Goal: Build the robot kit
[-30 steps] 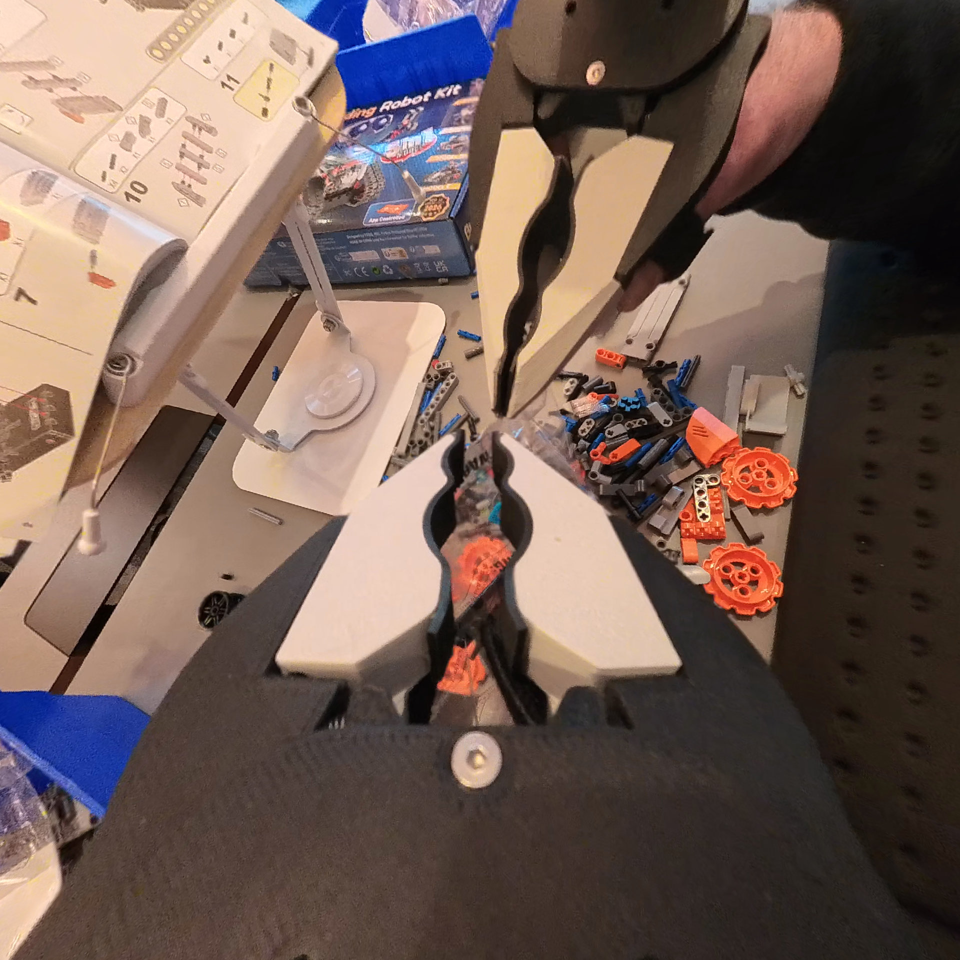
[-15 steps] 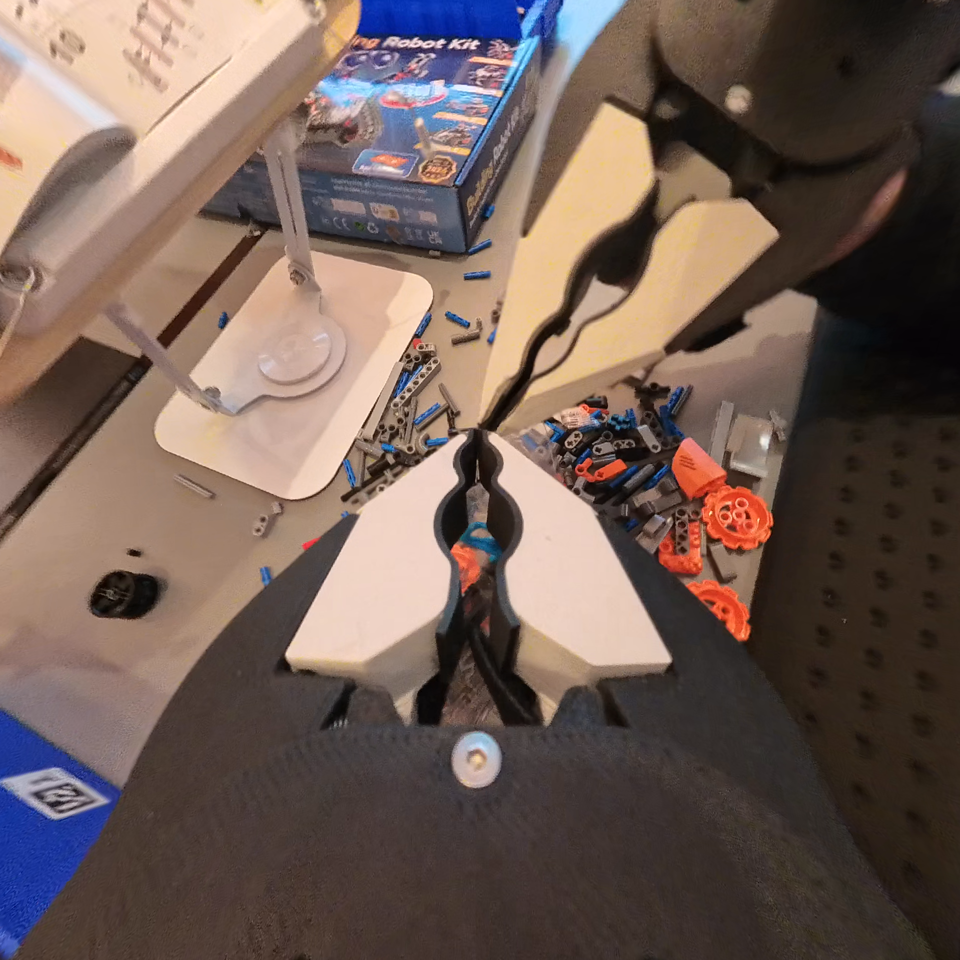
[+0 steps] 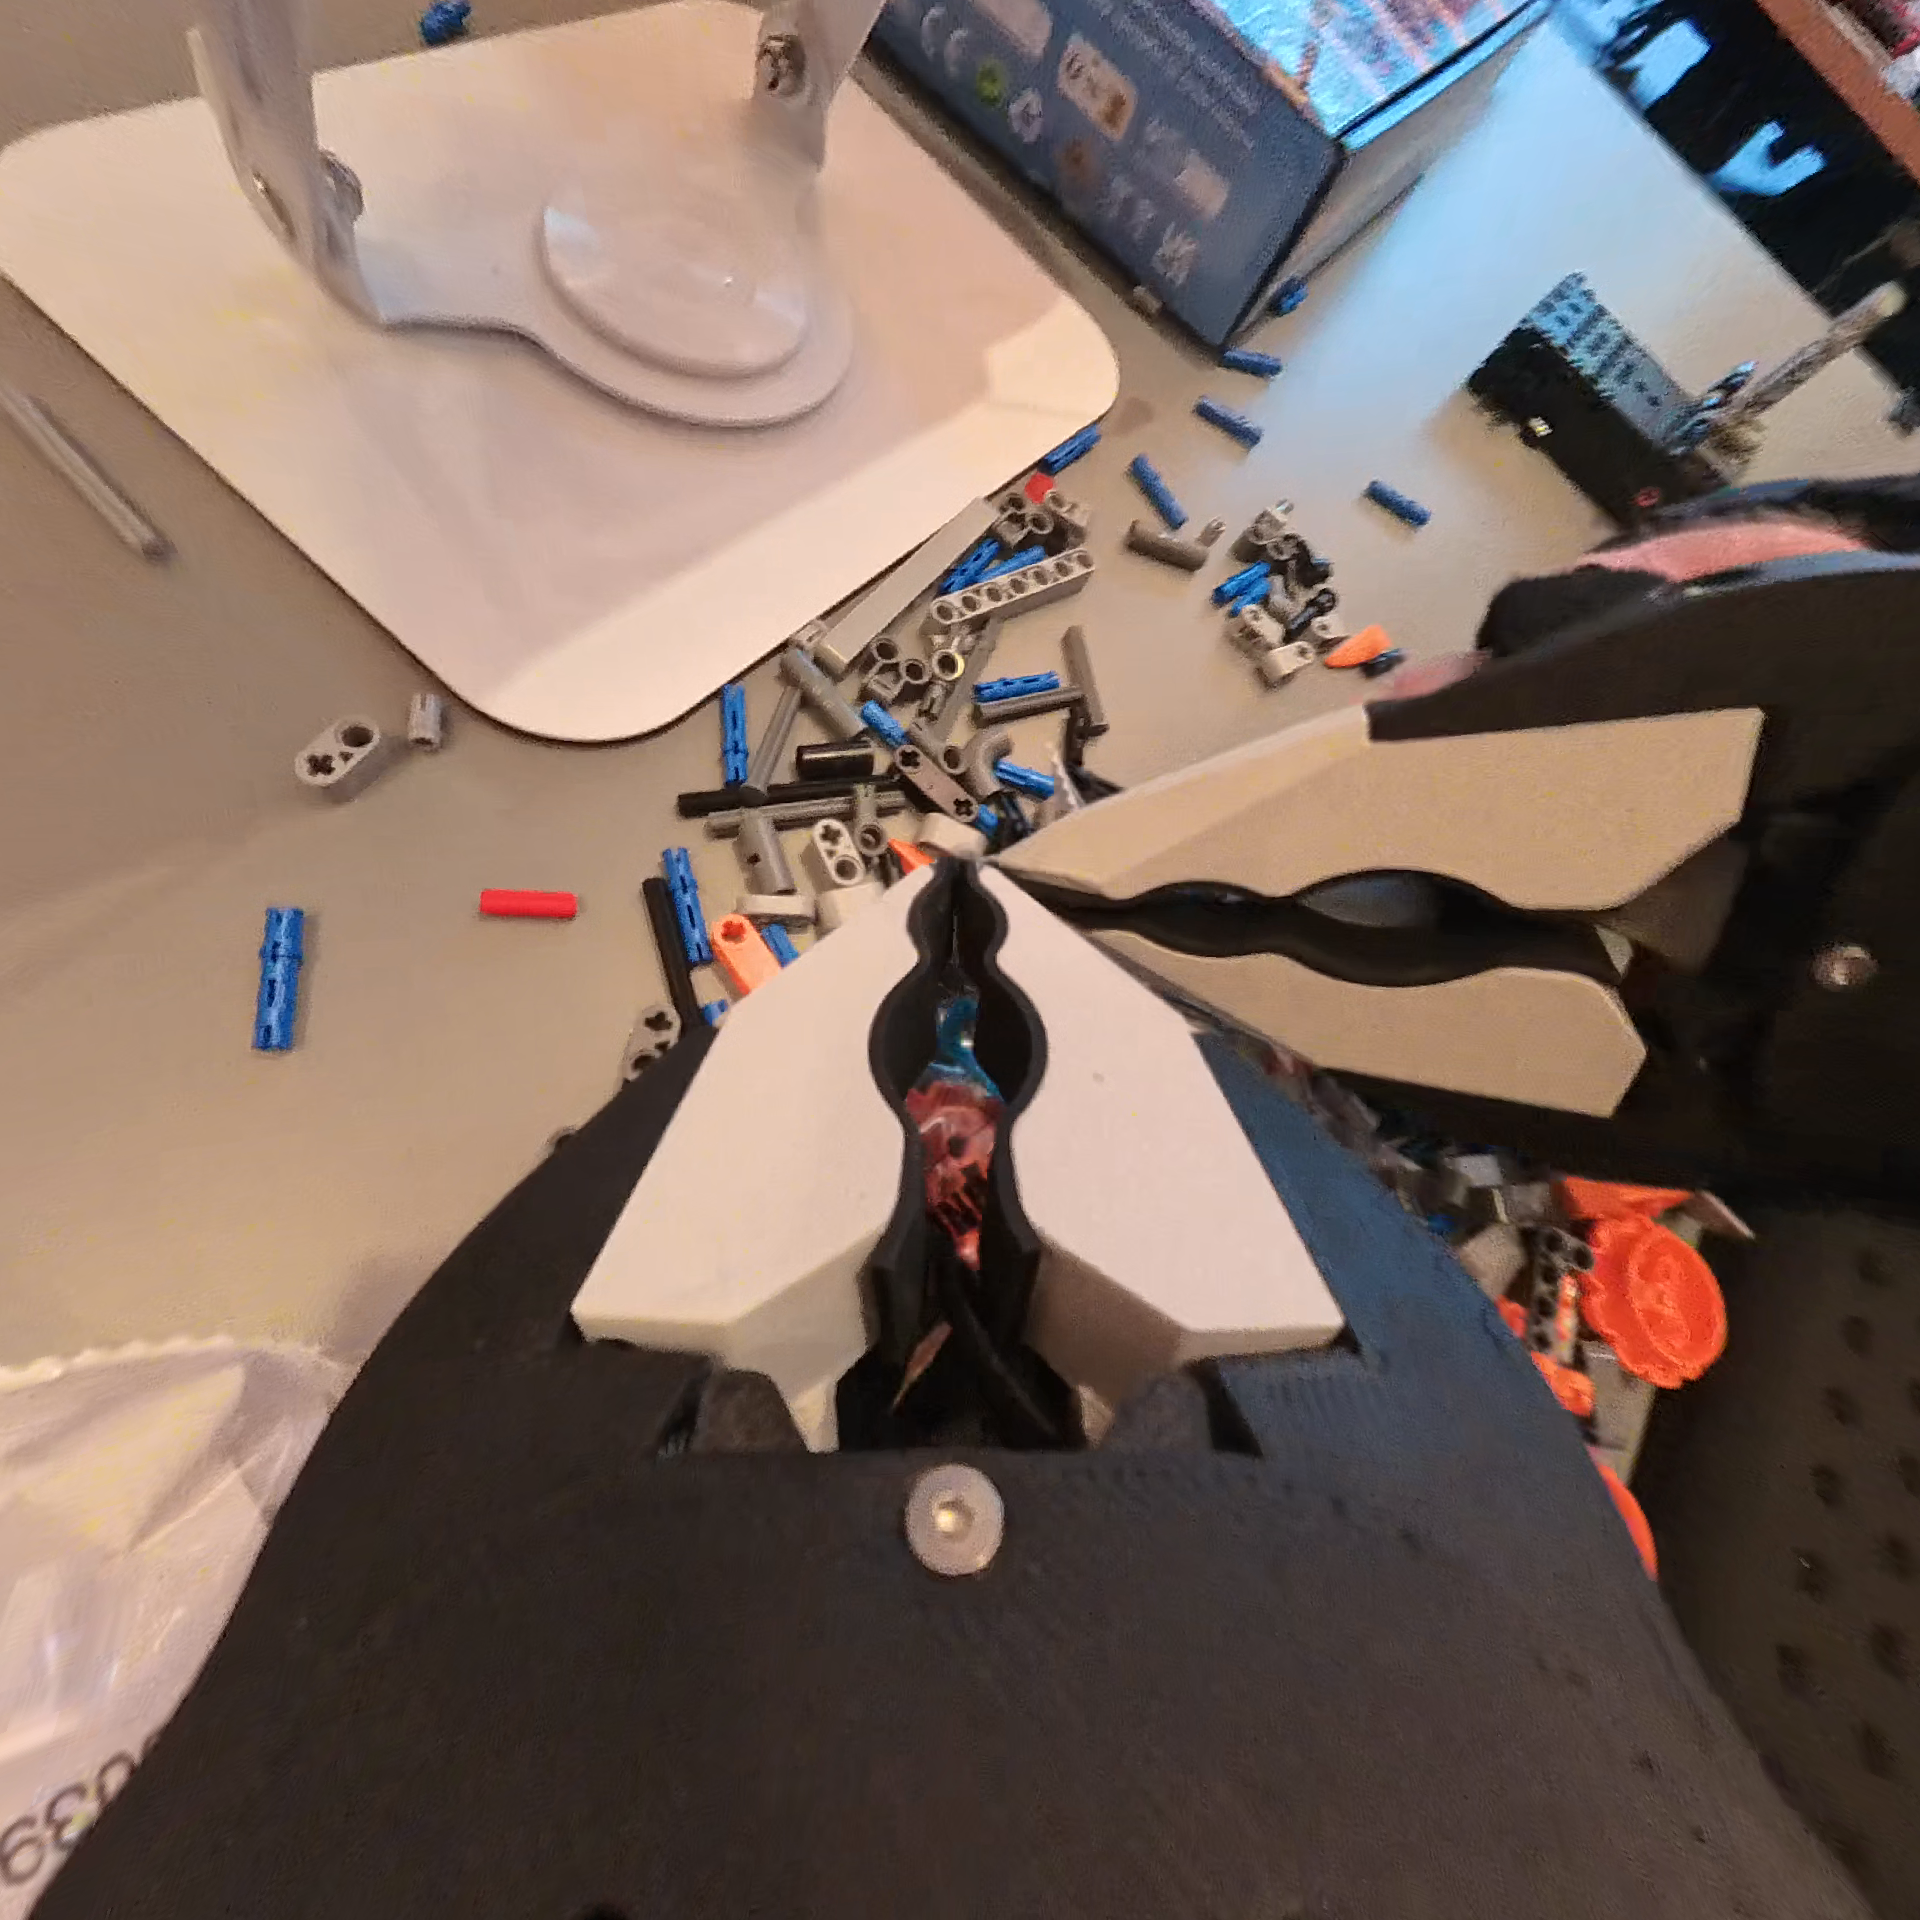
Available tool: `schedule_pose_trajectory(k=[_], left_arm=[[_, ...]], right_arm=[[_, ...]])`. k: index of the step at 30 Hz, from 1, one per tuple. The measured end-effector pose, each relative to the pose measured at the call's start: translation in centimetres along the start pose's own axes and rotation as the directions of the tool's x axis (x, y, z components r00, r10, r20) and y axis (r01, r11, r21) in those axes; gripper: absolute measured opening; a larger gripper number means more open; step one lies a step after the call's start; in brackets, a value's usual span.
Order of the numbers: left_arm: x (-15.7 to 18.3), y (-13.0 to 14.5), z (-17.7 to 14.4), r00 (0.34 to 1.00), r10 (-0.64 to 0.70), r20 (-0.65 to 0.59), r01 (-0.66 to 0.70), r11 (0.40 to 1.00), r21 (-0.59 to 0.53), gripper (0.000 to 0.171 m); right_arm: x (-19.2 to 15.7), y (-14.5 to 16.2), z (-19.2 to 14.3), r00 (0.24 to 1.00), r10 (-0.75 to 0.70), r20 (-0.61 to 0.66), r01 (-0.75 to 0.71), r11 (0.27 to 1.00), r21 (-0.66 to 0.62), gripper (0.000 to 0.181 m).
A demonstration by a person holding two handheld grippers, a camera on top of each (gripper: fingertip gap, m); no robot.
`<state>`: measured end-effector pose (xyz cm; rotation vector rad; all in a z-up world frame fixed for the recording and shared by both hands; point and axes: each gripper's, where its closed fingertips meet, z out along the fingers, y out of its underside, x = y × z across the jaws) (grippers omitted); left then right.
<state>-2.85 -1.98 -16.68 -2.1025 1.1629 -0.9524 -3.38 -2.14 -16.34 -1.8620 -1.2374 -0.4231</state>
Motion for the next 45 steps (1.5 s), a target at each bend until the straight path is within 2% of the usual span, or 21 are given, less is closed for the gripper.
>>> schedule_pose_trajectory(k=[1, 2, 3, 4, 6, 9, 11, 13, 16, 17, 19, 20, 24, 26, 28, 30, 34, 35, 38, 41, 45], left_arm=[[-0.4, 0.0, 0.1, 0.999, 0.012, 0.033, -0.012, 1.000, -0.001, 0.000], [-2.8, -0.5, -0.1, 0.982, 0.030, 0.187, -0.035, 0.999, 0.025, 0.000], [-4.2, -0.8, -0.3, 0.973, 0.024, 0.229, -0.031, 0.999, 0.028, 0.000], [-3.9, -1.0, -0.2, 0.987, -0.035, 0.160, 0.030, 0.999, 0.036, 0.000], [-3.9, -0.6, 0.0, 0.984, 0.009, 0.176, -0.010, 1.000, 0.008, 0.000], [-3.5, -0.7, -0.3, 0.988, 0.004, 0.156, -0.010, 0.999, 0.039, 0.000], [-3.3, -0.8, -0.4, 0.989, 0.016, 0.145, -0.023, 0.999, 0.049, 0.000], [-2.7, -0.8, -0.7, 0.991, 0.038, 0.126, -0.045, 0.997, 0.059, 0.000], [-1.2, -1.5, -1.5, 0.997, 0.055, 0.062, -0.063, 0.990, 0.130, 0.000], [-1.0, -1.5, -1.7, 0.997, 0.060, 0.056, -0.067, 0.988, 0.136, 0.000], [0.0, -1.8, -2.0, 0.995, 0.095, 0.024, -0.098, 0.982, 0.163, 0.000], [0.2, -1.9, -2.2, 0.993, 0.117, 0.029, -0.121, 0.979, 0.165, 0.000], [1.3, -2.3, -3.1, 0.983, 0.177, 0.046, -0.183, 0.965, 0.190, 0.000], [1.7, -2.3, -3.3, 0.976, 0.209, 0.056, -0.216, 0.958, 0.188, 0.000], [2.0, -2.6, -3.6, 0.970, 0.232, 0.067, -0.240, 0.950, 0.199, 0.000], [2.1, -2.6, -3.9, 0.971, 0.232, 0.058, -0.239, 0.951, 0.198, 0.000], [2.5, -3.2, -5.4, 0.977, 0.212, 0.008, -0.208, 0.948, 0.242, 0.000], [2.8, -3.3, -5.5, 0.976, 0.217, 0.002, -0.212, 0.947, 0.242, 0.000], [3.1, -3.4, -5.9, 0.961, 0.275, 0.032, -0.275, 0.937, 0.214, 0.000], [3.7, -4.2, -6.6, 0.941, 0.337, 0.032, -0.335, 0.916, 0.219, 0.000], [5.5, -4.6, -6.7, 0.894, 0.448, -0.002, -0.438, 0.875, 0.204, 0.009]], right_arm=[[-0.2, -0.1, 0.0, 1.000, -0.018, -0.005, 0.018, 1.000, -0.003, 0.000], [-1.8, -1.7, -0.6, 0.999, -0.026, 0.044, 0.023, 0.998, 0.066, 0.000], [-2.9, -2.7, -0.9, 0.994, -0.111, 0.015, 0.110, 0.992, 0.066, 0.000], [-3.1, -3.1, -0.9, 0.988, -0.157, -0.010, 0.158, 0.986, 0.060, 0.000], [-2.4, -2.0, -0.7, 0.996, -0.054, 0.069, 0.050, 0.996, 0.071, 0.000], [-2.7, -1.8, -2.3, 0.984, -0.045, 0.173, 0.023, 0.991, 0.131, 0.000], [-1.7, -2.5, -3.8, 0.976, 0.003, 0.219, -0.048, 0.978, 0.202, 0.000], [-0.2, -3.1, -5.4, 0.949, 0.125, 0.289, -0.208, 0.938, 0.277, 0.000], [1.9, -0.8, -4.5, 0.926, 0.235, 0.295, -0.306, 0.926, 0.222, 0.000], [2.3, -0.8, -4.4, 0.906, 0.276, 0.319, -0.358, 0.904, 0.234, 0.003], [3.1, -0.3, -3.8, 0.896, 0.323, 0.306, -0.393, 0.896, 0.205, 0.045], [3.0, -0.3, -3.5, 0.900, 0.310, 0.306, -0.379, 0.904, 0.200, 0.045], [1.9, -1.4, -3.3, 0.854, 0.317, 0.413, -0.419, 0.889, 0.185, 0.038], [1.7, -1.7, -3.4, 0.840, 0.317, 0.440, -0.431, 0.883, 0.187, 0.024], [0.8, -1.6, -3.3, 0.823, 0.307, 0.478, -0.427, 0.889, 0.166, 0.000], [1.1, -1.8, -3.5, 0.833, 0.310, 0.458, -0.431, 0.882, 0.188, 0.000], [2.8, -2.4, -5.6, 0.640, 0.454, 0.619, -0.688, 0.698, 0.199, 0.000], [3.1, -2.3, -5.8, 0.616, 0.474, 0.630, -0.714, 0.673, 0.192, 0.000], [2.7, -2.7, -6.4, 0.600, 0.450, 0.661, -0.716, 0.671, 0.193, 0.000], [2.6, -3.2, -7.1, 0.628, 0.399, 0.668, -0.685, 0.691, 0.232, 0.000], [2.7, -3.2, -7.7, 0.631, 0.383, 0.675, -0.678, 0.695, 0.239, 0.000]])
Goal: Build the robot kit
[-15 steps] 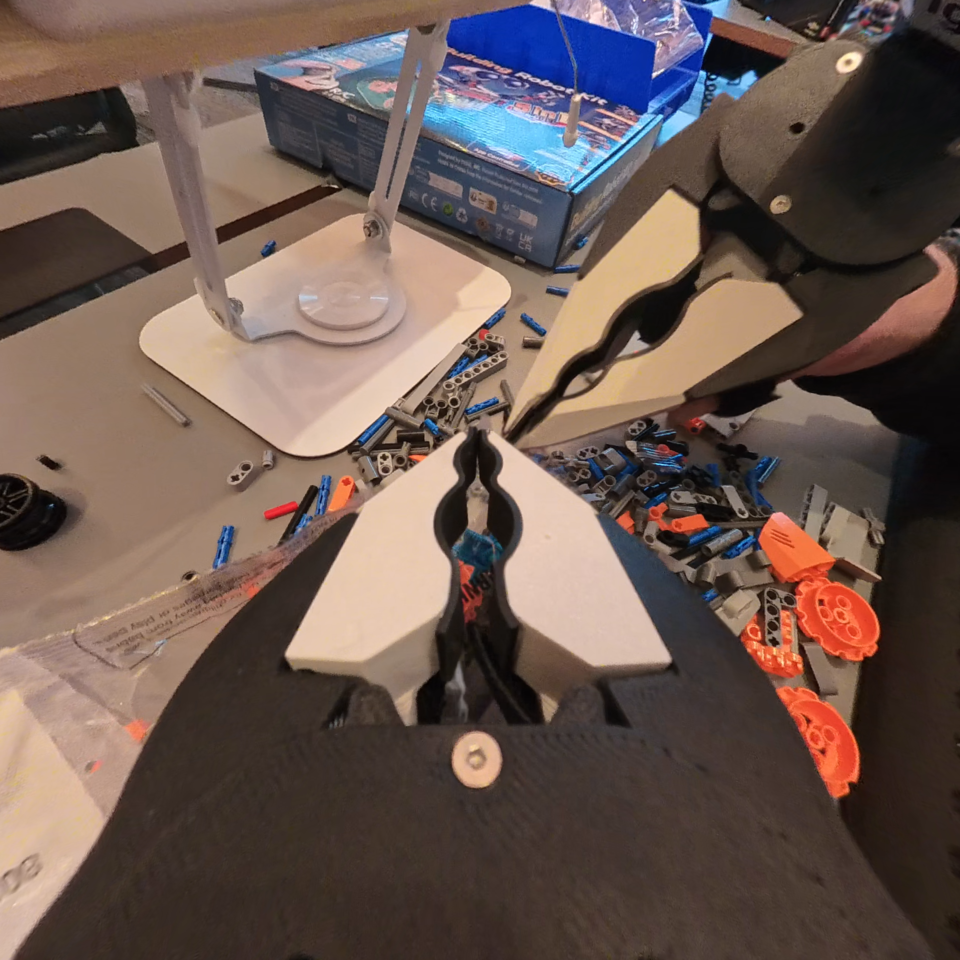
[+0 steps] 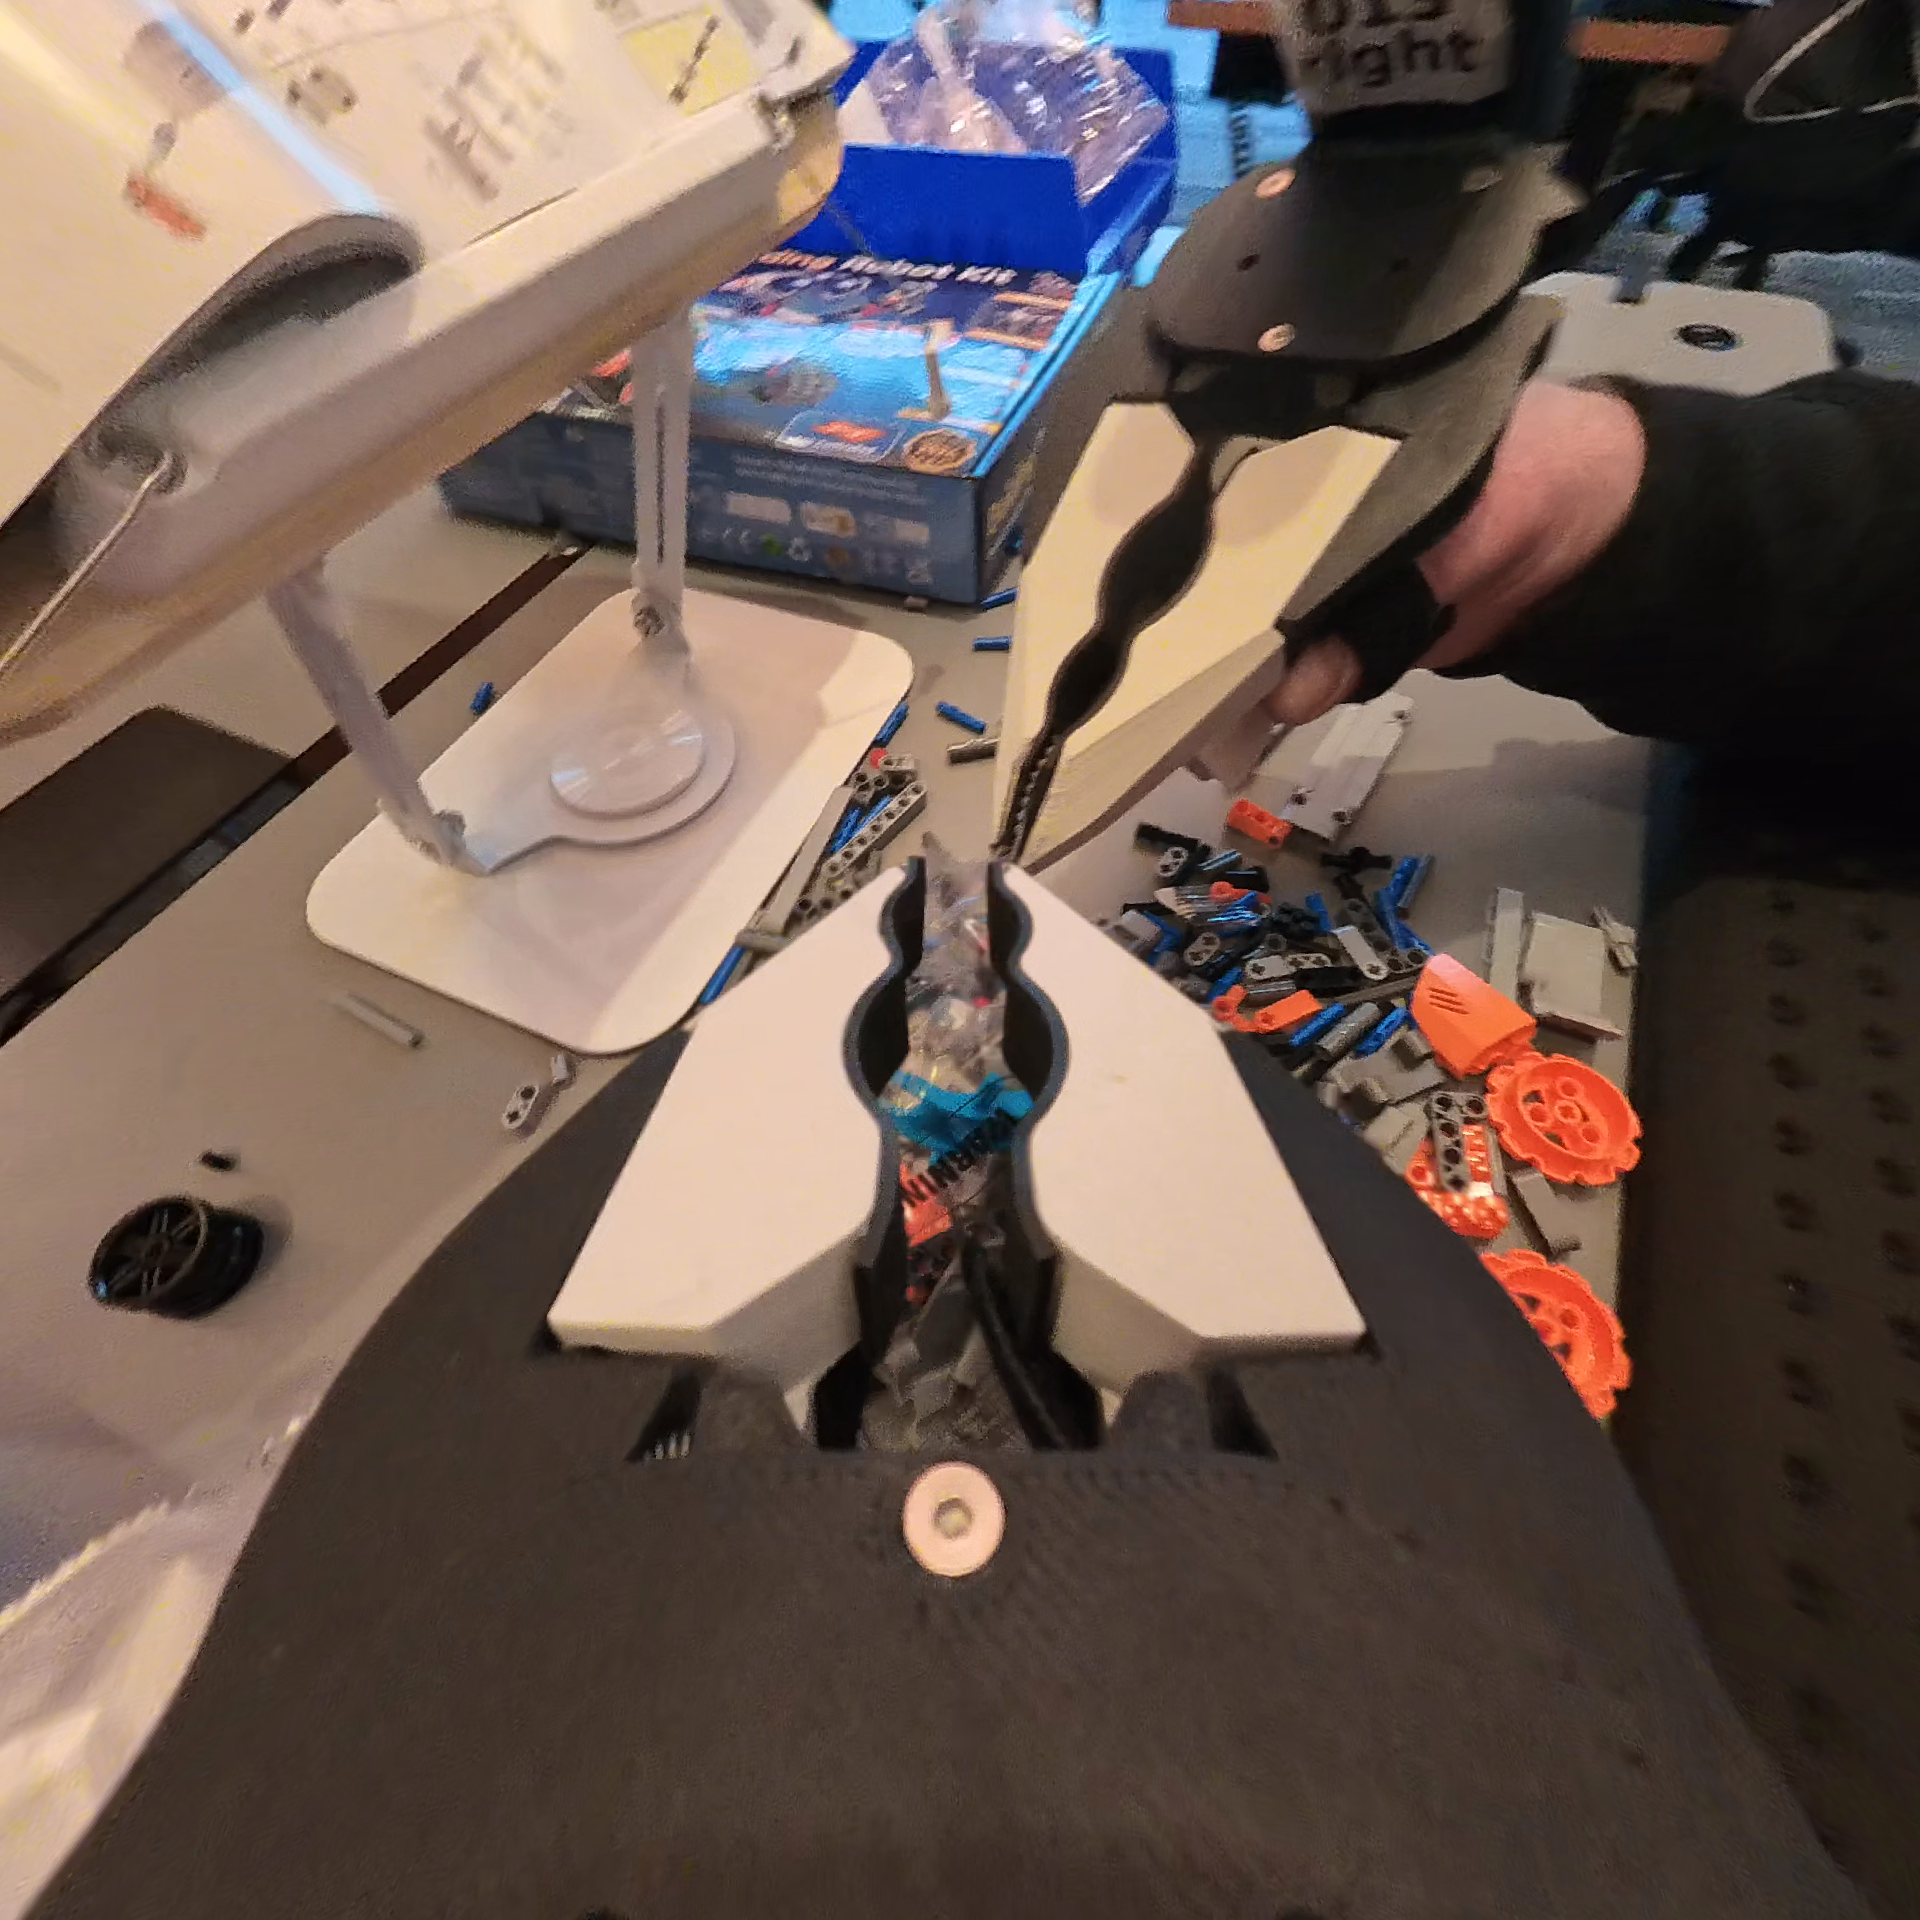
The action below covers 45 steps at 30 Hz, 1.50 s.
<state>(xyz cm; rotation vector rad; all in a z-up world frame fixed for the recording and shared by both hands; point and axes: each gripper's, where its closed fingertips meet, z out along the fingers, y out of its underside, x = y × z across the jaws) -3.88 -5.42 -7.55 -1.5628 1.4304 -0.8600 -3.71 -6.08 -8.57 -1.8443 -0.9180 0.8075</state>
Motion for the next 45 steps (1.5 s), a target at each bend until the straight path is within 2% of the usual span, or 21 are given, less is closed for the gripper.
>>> schedule_pose_trajectory(k=[5, 9, 14, 16, 17, 19, 21, 22, 25, 27, 30, 31, 36, 40, 45], left_arm=[[1.1, -1.7, -0.7, 0.996, 0.065, -0.063, -0.061, 0.996, 0.057, 0.017], [1.1, -0.3, 0.5, 0.988, 0.144, -0.059, -0.148, 0.987, -0.065, 0.022], [1.6, -0.3, 1.1, 0.975, 0.189, -0.115, -0.199, 0.977, -0.083, 0.011], [1.7, -0.1, 1.3, 0.968, 0.217, -0.124, -0.231, 0.968, -0.103, 0.000], [1.4, 0.1, 1.4, 0.968, 0.226, -0.108, -0.239, 0.963, -0.126, 0.000], [1.8, -0.7, 1.2, 0.966, 0.228, -0.122, -0.240, 0.966, -0.098, 0.000], [1.6, -1.7, 0.8, 0.961, 0.262, -0.090, -0.269, 0.961, -0.068, 0.009], [2.0, -2.1, 0.6, 0.957, 0.266, -0.117, -0.274, 0.960, -0.058, 0.012], [2.9, -1.2, 1.0, 0.932, 0.302, -0.200, -0.332, 0.933, -0.140, 0.023], [3.5, -0.5, 1.5, 0.915, 0.308, -0.260, -0.357, 0.919, -0.169, 0.022], [3.5, -0.2, 1.8, 0.911, 0.278, -0.304, -0.349, 0.913, -0.210, 0.002], [3.6, -0.4, 1.8, 0.912, 0.264, -0.314, -0.338, 0.918, -0.208, 0.000], [3.1, -0.8, 2.0, 0.930, 0.231, -0.285, -0.298, 0.929, -0.219, 0.000], [2.9, -1.1, 1.7, 0.935, 0.202, -0.291, -0.275, 0.932, -0.237, 0.000], [3.2, -0.7, 1.8, 0.930, 0.176, -0.322, -0.271, 0.921, -0.280, 0.000]], right_arm=[[-0.2, 0.2, -0.4, 1.000, 0.000, 0.016, 0.000, 1.000, -0.009, 0.000], [-0.7, 0.1, -0.6, 0.999, -0.021, 0.048, 0.022, 1.000, -0.003, 0.000], [-1.0, 0.4, -0.9, 0.997, -0.047, 0.063, 0.049, 0.999, -0.020, 0.000], [-0.8, 0.2, -1.2, 0.998, -0.044, 0.053, 0.045, 0.999, -0.007, 0.000], [-0.9, 0.0, -1.4, 0.997, -0.039, 0.061, 0.039, 0.999, 0.003, 0.000], [-0.9, 0.4, -1.5, 0.996, -0.069, 0.058, 0.071, 0.997, -0.026, 0.000], [-1.2, 0.7, -1.6, 0.993, -0.093, 0.068, 0.096, 0.994, -0.042, 0.000], [-1.4, 0.7, -1.6, 0.992, -0.104, 0.078, 0.107, 0.993, -0.045, 0.000], [-1.8, 0.7, -1.8, 0.987, -0.133, 0.094, 0.138, 0.989, -0.046, 0.000], [-1.9, 0.6, -1.9, 0.984, -0.148, 0.095, 0.152, 0.987, -0.044, 0.000], [-1.5, 0.5, -2.2, 0.988, -0.134, 0.072, 0.137, 0.990, -0.035, 0.000], [-1.5, 0.4, -2.4, 0.990, -0.120, 0.079, 0.122, 0.992, -0.026, 0.000], [-0.9, 0.0, -2.6, 0.994, -0.101, 0.031, 0.101, 0.995, -0.001, 0.000], [-1.3, -0.5, -2.6, 0.971, -0.236, -0.041, 0.236, 0.972, -0.023, 0.004], [-1.2, -0.1, -2.5, 0.946, -0.308, -0.100, 0.301, 0.950, -0.083, 0.004]])
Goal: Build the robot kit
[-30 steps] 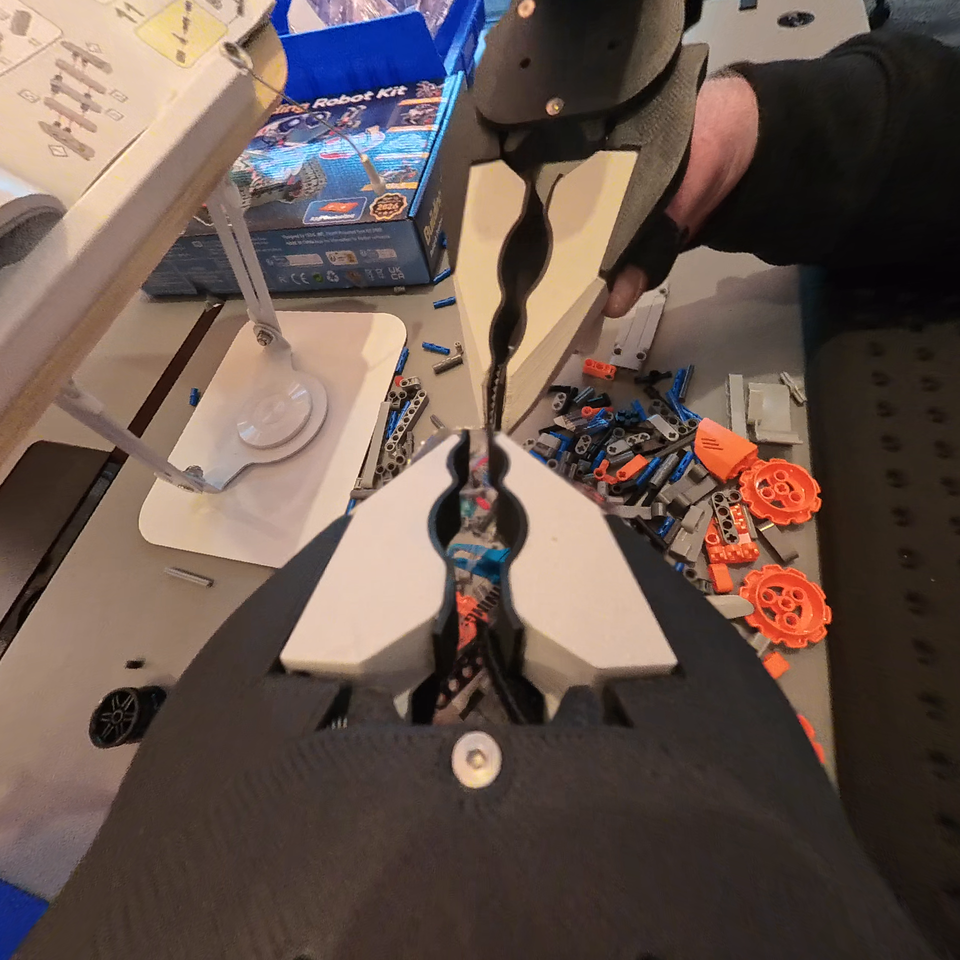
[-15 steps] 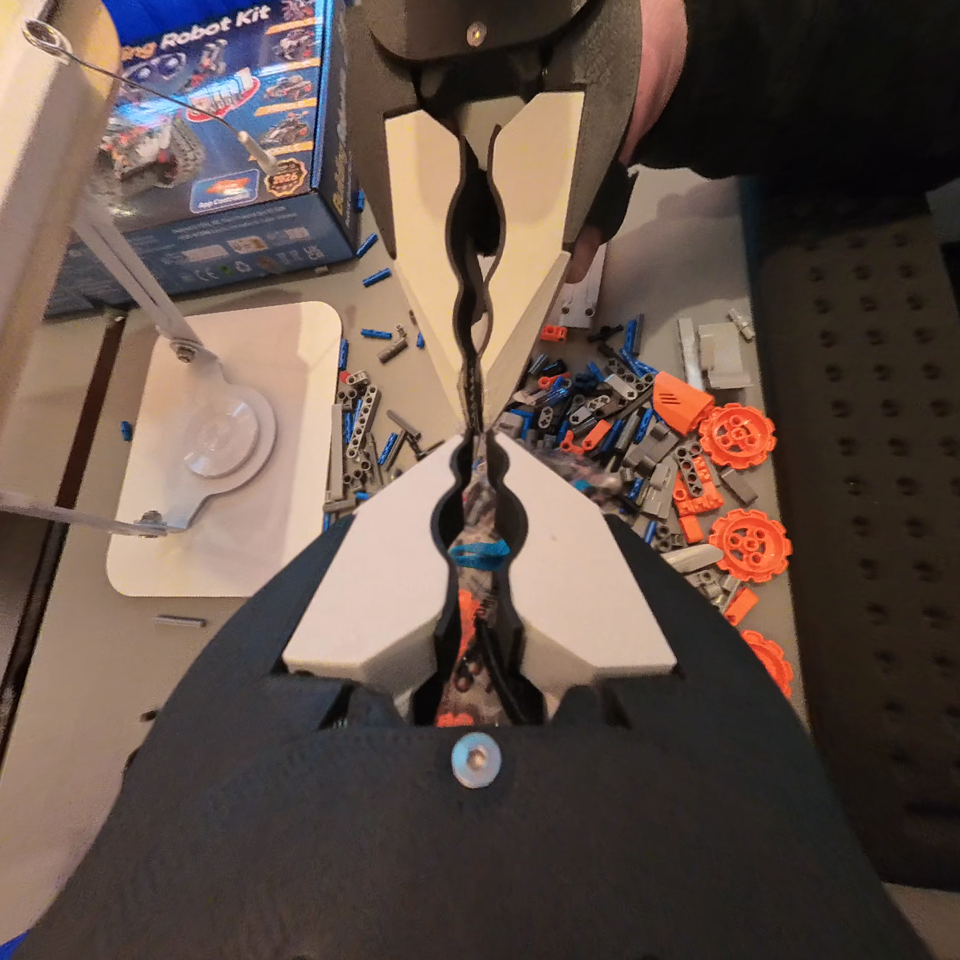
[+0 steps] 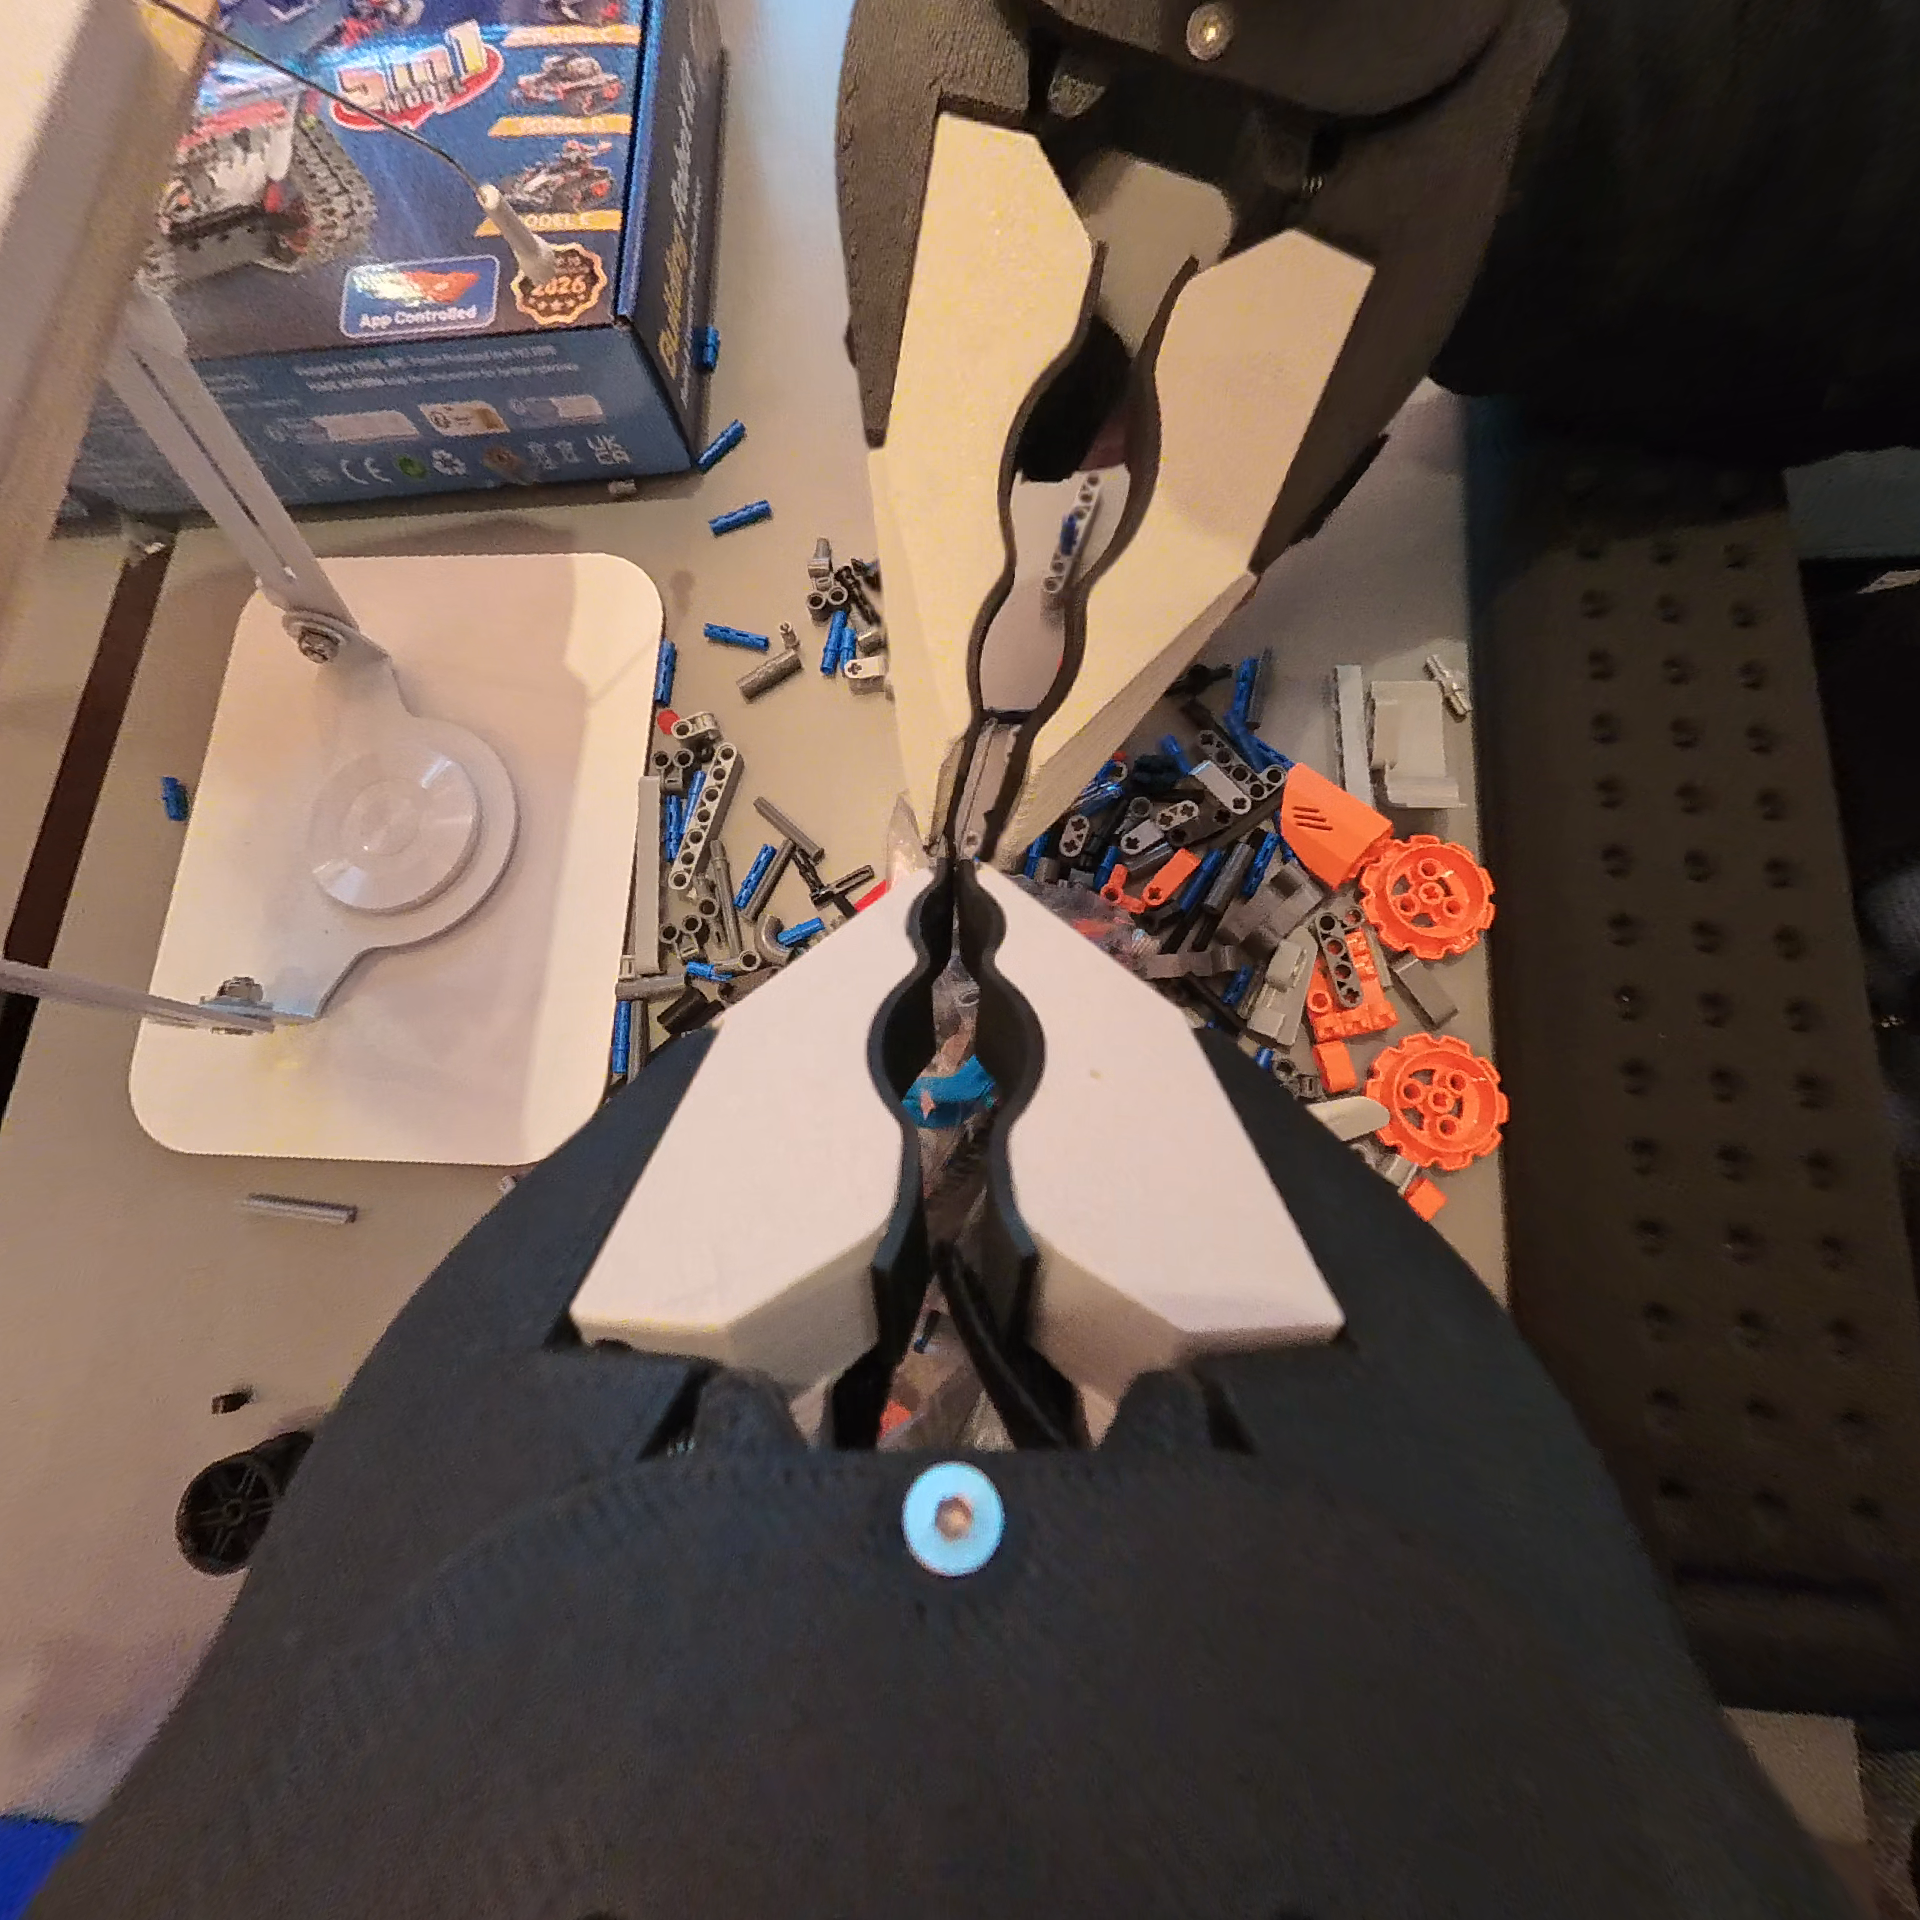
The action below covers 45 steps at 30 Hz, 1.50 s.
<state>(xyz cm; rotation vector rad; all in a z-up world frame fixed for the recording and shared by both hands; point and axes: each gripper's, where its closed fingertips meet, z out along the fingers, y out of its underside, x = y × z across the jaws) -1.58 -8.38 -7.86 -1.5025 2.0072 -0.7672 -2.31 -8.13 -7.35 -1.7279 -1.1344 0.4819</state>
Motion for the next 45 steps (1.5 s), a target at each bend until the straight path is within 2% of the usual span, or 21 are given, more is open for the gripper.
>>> schedule_pose_trajectory(k=[9, 14, 18, 25, 28, 33, 41, 45], left_arm=[[-0.5, 0.4, 1.0, 1.000, 0.008, 0.010, -0.008, 0.999, -0.049, 0.000], [-0.4, 0.6, 1.4, 1.000, 0.010, -0.010, -0.011, 0.998, -0.056, 0.000], [-0.5, 0.8, 1.8, 1.000, 0.003, -0.011, -0.003, 0.998, -0.062, 0.000], [-1.0, 0.8, 1.5, 0.998, -0.053, -0.032, 0.052, 0.998, -0.032, 0.000], [-1.2, 1.2, 1.9, 0.997, -0.068, -0.028, 0.067, 0.997, -0.030, 0.000], [-1.4, 1.5, 2.2, 0.997, -0.071, -0.021, 0.071, 0.997, -0.030, 0.000], [-0.5, 0.8, 2.0, 0.999, -0.005, -0.052, 0.005, 1.000, 0.005, 0.000], [-0.8, 1.0, 2.1, 0.997, -0.053, -0.060, 0.054, 0.998, 0.021, 0.000]], right_arm=[[0.6, 1.1, 0.3, 0.995, 0.103, -0.007, -0.103, 0.994, -0.043, 0.006], [0.8, 2.3, 0.6, 0.985, 0.171, 0.001, -0.170, 0.981, -0.090, 0.025], [0.5, 1.9, 0.7, 0.993, 0.115, 0.005, -0.114, 0.991, -0.074, 0.010], [1.0, 1.3, 0.8, 0.997, 0.034, -0.075, -0.039, 0.997, -0.064, 0.010], [1.1, 1.4, 1.0, 0.996, 0.053, -0.073, -0.057, 0.997, -0.058, 0.013], [1.1, 2.0, 1.1, 0.996, 0.045, -0.079, -0.053, 0.994, -0.095, 0.007], [0.6, 1.6, 0.2, 0.981, 0.182, 0.062, -0.182, 0.983, -0.004, 0.000], [1.0, 1.8, 0.5, 0.988, 0.152, 0.007, -0.152, 0.988, -0.027, 0.000]])
